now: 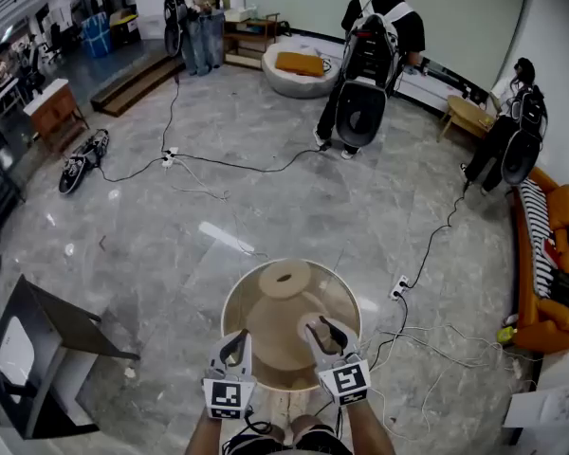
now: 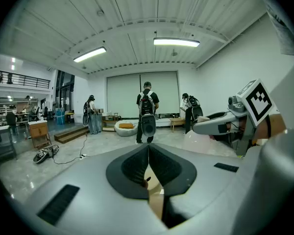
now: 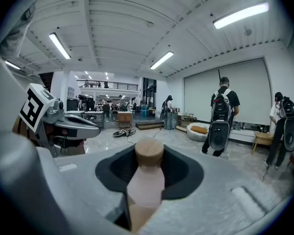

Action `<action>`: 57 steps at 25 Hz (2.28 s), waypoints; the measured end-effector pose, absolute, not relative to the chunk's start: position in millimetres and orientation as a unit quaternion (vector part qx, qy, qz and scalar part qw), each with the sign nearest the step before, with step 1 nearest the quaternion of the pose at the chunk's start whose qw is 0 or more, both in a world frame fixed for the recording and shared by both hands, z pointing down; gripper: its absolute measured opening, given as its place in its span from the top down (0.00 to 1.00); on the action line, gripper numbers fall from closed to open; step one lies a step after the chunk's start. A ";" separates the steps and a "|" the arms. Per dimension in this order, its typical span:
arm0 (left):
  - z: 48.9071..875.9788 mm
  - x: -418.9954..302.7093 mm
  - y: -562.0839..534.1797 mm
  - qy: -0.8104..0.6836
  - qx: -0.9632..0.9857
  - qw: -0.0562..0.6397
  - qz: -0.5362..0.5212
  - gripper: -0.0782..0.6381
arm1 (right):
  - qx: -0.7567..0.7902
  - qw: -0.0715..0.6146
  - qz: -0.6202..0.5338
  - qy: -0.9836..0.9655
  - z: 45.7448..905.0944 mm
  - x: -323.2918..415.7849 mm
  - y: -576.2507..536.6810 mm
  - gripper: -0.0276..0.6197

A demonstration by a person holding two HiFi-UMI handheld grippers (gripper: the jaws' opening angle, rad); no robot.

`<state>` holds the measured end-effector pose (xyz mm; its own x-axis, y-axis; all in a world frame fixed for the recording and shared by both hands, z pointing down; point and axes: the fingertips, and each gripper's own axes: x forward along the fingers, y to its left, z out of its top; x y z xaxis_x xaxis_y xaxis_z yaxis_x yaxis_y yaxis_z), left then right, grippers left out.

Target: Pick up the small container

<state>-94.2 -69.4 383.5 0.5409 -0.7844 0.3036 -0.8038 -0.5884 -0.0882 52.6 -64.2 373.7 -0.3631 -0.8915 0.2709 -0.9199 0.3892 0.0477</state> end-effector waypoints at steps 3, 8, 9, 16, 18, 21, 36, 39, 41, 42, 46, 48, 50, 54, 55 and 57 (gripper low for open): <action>369.7 -94.2 -54.5 -0.450 0.879 0.026 0.153 0.87 | 0.559 0.126 0.046 -0.818 356.1 59.4 -44.1 0.76; 345.7 -95.5 -28.3 -0.449 0.881 0.018 0.146 0.87 | 0.568 0.122 0.047 -0.812 336.3 67.6 -8.5 0.76; 342.1 -95.1 -23.2 -0.448 0.882 0.017 0.144 0.87 | 0.570 0.123 0.047 -0.811 333.2 69.3 -1.6 0.76; 335.4 -96.6 4.9 -0.444 0.886 0.017 0.133 0.87 | 0.583 0.130 0.037 -0.801 323.7 76.7 36.0 0.76; 332.9 -100.4 10.3 -0.444 0.886 0.014 0.132 0.87 | 0.585 0.130 0.033 -0.800 318.2 76.8 44.3 0.76; 330.5 -104.6 18.8 -0.448 0.885 0.012 0.130 0.87 | 0.590 0.128 0.030 -0.797 314.1 81.0 57.2 0.76; 326.3 -105.2 21.4 -0.454 0.882 0.008 0.128 0.87 | 0.595 0.124 0.031 -0.793 316.0 88.9 61.0 0.76; 329.0 -106.1 20.4 -0.454 0.882 0.007 0.128 0.87 | 0.595 0.124 0.028 -0.793 318.7 86.4 61.2 0.76; 330.6 -106.0 19.7 -0.453 0.882 0.008 0.128 0.87 | 0.595 0.125 0.027 -0.793 319.1 85.7 60.4 0.76; 331.4 -105.4 19.4 -0.453 0.882 0.009 0.128 0.87 | 0.595 0.124 0.027 -0.793 319.5 85.8 59.9 0.76; 332.1 -104.2 18.3 -0.450 0.884 0.009 0.128 0.87 | 0.595 0.125 0.025 -0.794 318.9 85.5 58.0 0.76; 330.3 -104.7 18.2 -0.450 0.884 0.008 0.129 0.87 | 0.597 0.126 0.022 -0.792 317.4 86.1 57.5 0.76; 328.5 -104.2 18.1 -0.450 0.884 0.008 0.128 0.87 | 0.597 0.127 0.020 -0.792 316.1 86.3 57.7 0.76; 328.9 -102.2 16.9 -0.448 0.885 0.008 0.127 0.87 | 0.595 0.129 0.022 -0.793 315.3 85.3 57.4 0.76; 329.0 -101.9 16.4 -0.447 0.885 0.009 0.127 0.87 | 0.595 0.130 0.021 -0.793 315.5 85.3 56.8 0.76; 329.4 -101.4 15.6 -0.446 0.886 0.010 0.127 0.87 | 0.594 0.130 0.021 -0.794 314.4 84.1 55.3 0.76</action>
<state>-101.4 15.6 329.4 0.5696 -0.7878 0.2342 -0.7928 -0.6019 -0.0964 84.1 55.3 314.4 -0.2615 -0.9370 0.2317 -0.9479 0.2946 0.1214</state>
